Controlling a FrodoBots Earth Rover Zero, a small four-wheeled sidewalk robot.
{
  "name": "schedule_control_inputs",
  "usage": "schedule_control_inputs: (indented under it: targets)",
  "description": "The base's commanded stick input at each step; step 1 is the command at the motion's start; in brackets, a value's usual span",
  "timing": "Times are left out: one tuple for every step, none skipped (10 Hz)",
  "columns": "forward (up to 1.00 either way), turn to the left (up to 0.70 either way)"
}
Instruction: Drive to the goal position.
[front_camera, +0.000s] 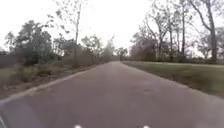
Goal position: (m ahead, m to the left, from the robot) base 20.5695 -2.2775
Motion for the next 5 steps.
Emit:
schedule_control_inputs:
  targets:
    - [1.0,0.0]
    - [1.0,0.0]
    - [1.0,0.0]
    - [1.0,0.0]
    - [1.0,0.0]
